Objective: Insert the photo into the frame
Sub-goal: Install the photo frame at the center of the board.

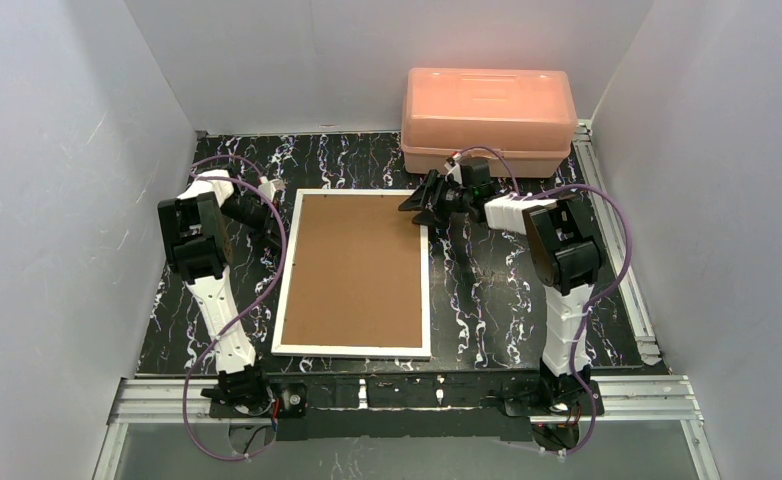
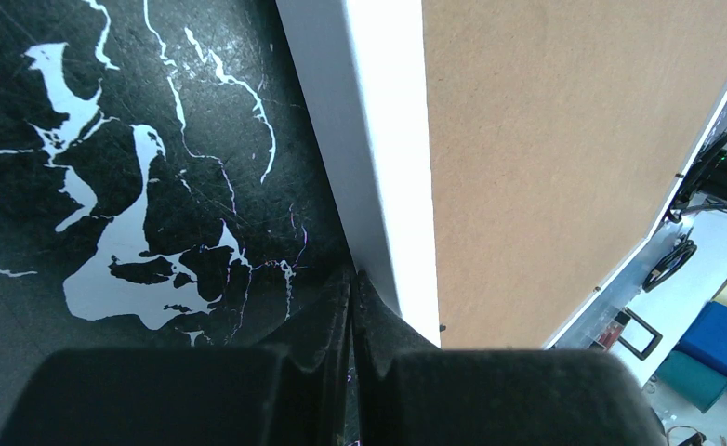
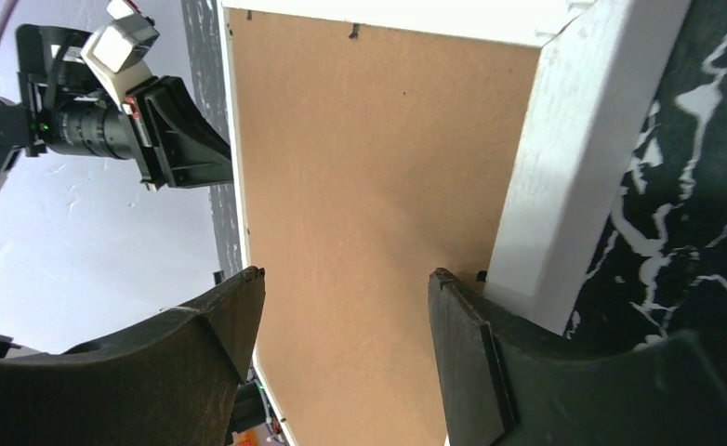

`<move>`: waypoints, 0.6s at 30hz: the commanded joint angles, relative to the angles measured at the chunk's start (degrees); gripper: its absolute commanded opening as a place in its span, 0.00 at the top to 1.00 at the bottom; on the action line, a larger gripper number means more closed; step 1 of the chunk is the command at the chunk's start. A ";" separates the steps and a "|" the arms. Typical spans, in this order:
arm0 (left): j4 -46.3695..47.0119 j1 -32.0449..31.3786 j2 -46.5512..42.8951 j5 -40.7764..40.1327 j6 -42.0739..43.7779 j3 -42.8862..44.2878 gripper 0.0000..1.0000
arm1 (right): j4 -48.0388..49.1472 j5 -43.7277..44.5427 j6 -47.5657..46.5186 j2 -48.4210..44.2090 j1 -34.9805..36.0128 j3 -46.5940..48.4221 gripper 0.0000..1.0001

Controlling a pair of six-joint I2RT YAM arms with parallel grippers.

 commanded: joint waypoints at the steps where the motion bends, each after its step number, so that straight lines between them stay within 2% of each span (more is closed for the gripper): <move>1: -1.62 -1.12 -1.36 -0.31 1.01 0.71 1.00 | 0.86 -3.96 1.04 -2.34 -2.74 3.52 0.27; 9: -1.65 -1.14 -1.10 -0.86 1.29 0.38 1.00 | 1.46 -3.82 1.45 -0.11 -3.10 3.10 0.27; 18: -1.61 -1.11 -0.87 -0.59 1.03 0.77 1.00 | -8.91 -0.01 -5.39 0.72 -2.88 4.35 0.28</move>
